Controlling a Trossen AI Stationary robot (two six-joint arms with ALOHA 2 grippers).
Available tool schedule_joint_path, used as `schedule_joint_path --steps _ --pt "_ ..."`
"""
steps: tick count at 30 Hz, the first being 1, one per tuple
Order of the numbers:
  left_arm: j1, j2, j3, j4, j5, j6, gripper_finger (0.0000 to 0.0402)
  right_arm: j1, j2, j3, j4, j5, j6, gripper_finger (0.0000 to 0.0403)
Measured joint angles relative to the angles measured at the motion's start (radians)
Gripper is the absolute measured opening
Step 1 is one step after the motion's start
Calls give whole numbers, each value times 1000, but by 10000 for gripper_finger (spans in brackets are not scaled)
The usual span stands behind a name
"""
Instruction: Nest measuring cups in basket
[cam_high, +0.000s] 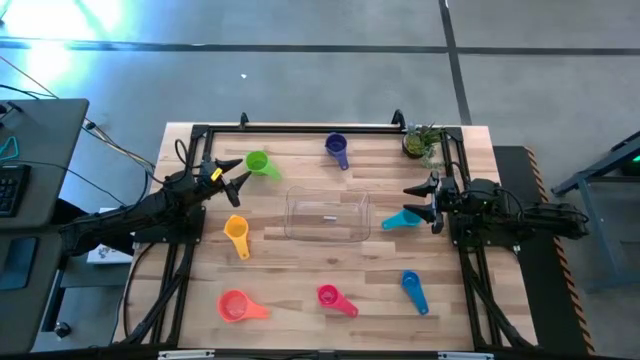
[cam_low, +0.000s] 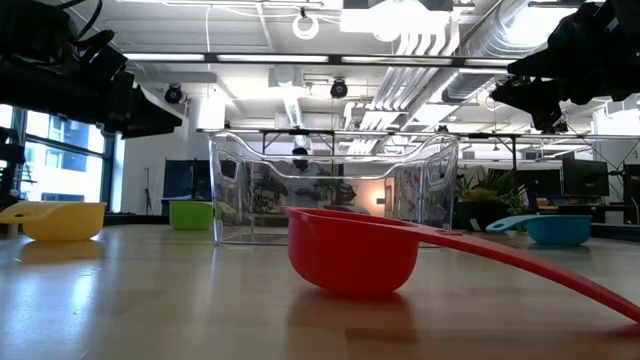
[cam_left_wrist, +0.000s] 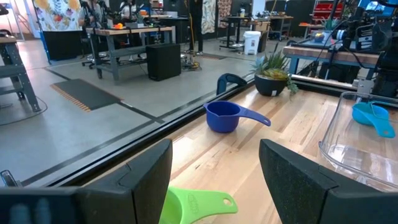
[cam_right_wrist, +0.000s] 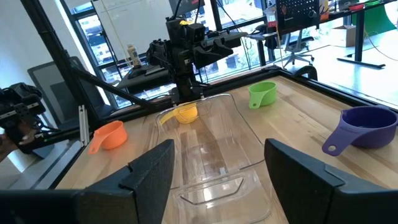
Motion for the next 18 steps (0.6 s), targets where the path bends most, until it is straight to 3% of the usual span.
schedule_joint_path --steps 18 --pt "0 0 37 101 0 25 232 0 0 0 0 0 0 242"
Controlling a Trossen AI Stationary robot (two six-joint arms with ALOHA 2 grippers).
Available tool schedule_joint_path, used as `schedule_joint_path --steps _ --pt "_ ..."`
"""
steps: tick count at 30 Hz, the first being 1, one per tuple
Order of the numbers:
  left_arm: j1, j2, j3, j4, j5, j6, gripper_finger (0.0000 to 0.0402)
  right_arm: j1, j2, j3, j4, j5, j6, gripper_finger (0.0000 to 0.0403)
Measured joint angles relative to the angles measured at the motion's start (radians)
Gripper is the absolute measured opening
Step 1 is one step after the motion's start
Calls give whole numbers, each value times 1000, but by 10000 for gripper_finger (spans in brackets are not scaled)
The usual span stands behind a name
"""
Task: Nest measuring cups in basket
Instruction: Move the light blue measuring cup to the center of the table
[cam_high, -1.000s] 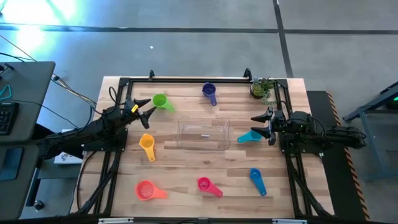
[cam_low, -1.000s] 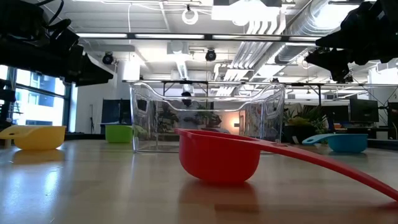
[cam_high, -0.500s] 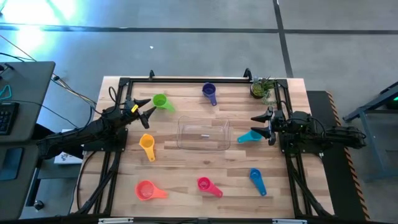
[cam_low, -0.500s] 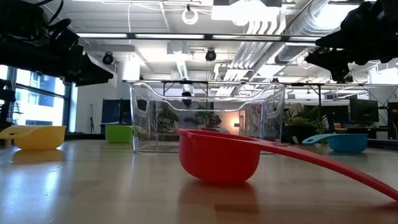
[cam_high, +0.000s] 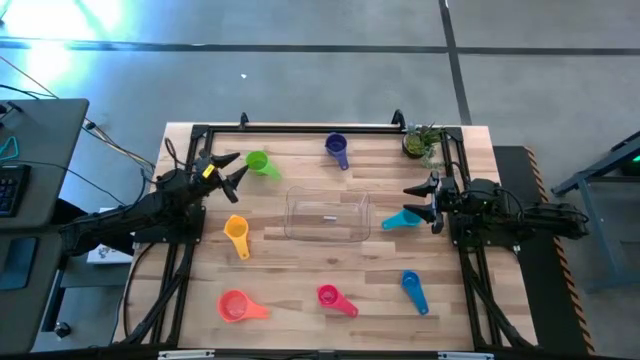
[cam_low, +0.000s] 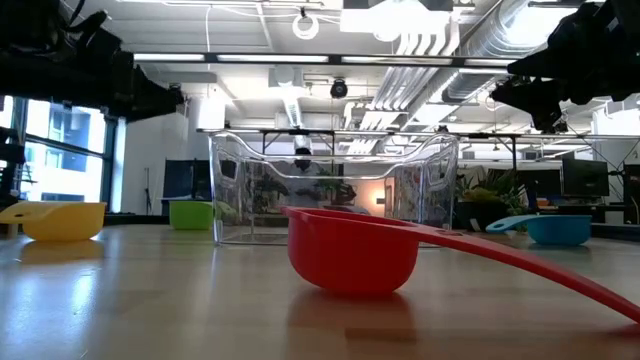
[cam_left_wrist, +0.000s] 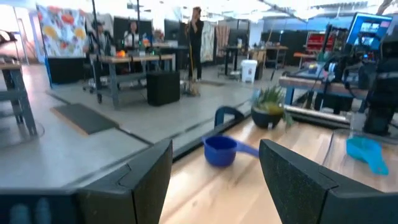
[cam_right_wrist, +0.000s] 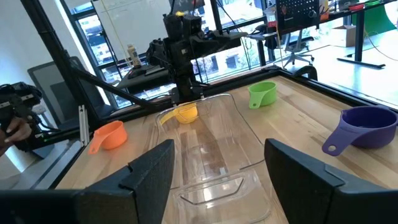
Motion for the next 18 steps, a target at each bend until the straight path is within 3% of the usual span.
schedule_joint_path --steps 18 --pt "0 52 241 -145 -2 108 232 0 0 0 1 0 35 242"
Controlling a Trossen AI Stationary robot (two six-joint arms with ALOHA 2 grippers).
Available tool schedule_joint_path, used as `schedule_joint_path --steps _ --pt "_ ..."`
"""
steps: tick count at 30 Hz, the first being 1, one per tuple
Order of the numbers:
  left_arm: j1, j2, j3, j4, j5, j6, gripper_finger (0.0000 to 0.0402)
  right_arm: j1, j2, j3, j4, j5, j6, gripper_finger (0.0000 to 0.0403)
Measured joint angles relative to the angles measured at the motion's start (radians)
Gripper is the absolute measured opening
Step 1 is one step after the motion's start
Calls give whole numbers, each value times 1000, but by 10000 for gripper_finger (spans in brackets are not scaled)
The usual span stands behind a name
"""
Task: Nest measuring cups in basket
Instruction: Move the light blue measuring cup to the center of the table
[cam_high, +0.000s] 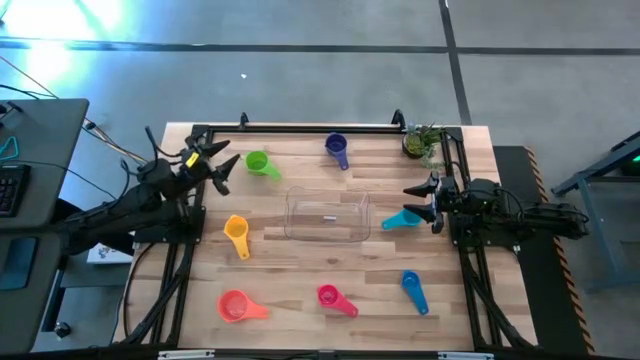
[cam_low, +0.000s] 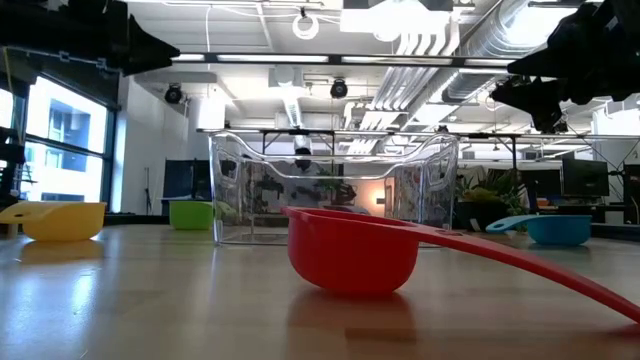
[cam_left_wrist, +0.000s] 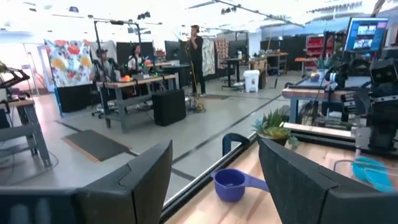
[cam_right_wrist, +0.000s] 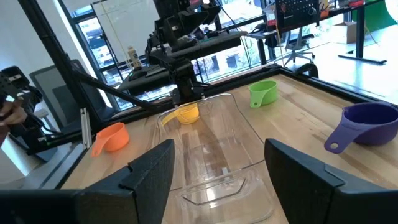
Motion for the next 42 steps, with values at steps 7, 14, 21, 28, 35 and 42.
schedule_joint_path --steps 7,14,21,28,35,42 --pt "0 130 130 -157 -28 -3 232 0 0 0 4 41 1 242" --pt "8 287 250 -294 -76 4 232 0 0 0 53 64 3 242" --pt "86 444 321 -420 -77 113 232 0 0 0 94 64 28 242" --pt "184 545 332 -441 53 153 232 0 0 0 106 64 28 242" --pt "203 574 333 -344 123 98 232 0 0 0 238 113 -22 242" --pt "194 573 334 -214 221 48 232 0 4 28 319 114 -107 242"
